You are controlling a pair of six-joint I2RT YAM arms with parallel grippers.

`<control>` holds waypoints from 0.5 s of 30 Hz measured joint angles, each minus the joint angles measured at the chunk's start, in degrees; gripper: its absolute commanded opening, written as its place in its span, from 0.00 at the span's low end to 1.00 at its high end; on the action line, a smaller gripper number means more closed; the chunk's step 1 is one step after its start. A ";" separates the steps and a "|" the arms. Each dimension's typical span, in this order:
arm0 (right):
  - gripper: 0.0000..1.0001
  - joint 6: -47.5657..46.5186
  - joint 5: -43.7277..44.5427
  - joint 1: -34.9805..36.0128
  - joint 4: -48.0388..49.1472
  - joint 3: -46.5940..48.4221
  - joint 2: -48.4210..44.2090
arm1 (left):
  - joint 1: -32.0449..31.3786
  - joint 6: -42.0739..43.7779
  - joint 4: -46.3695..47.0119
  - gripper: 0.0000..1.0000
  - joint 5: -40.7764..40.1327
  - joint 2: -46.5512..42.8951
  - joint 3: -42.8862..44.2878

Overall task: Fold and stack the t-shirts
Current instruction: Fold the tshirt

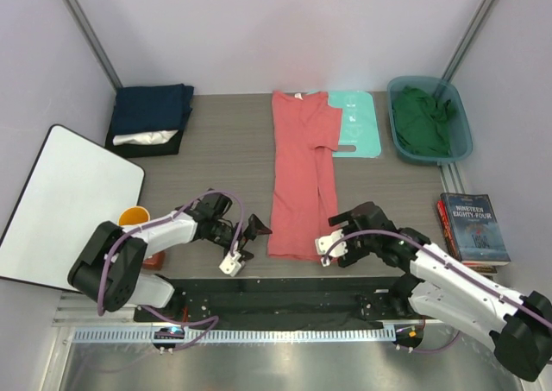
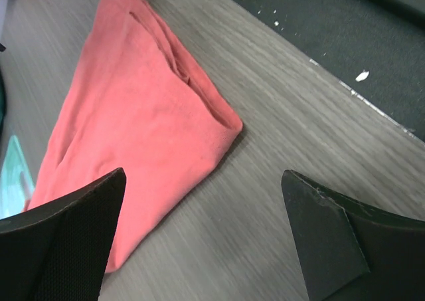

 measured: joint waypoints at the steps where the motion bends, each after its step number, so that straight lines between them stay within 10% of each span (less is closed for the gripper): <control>1: 0.89 -0.48 -0.59 0.00 -1.03 -0.42 -1.09 | -0.26 0.02 -0.28 1.00 0.22 0.50 0.31; 15: 0.87 -9.29 -8.85 0.04 -6.29 -7.23 -7.23 | -3.04 0.22 -2.47 0.98 1.05 5.86 4.74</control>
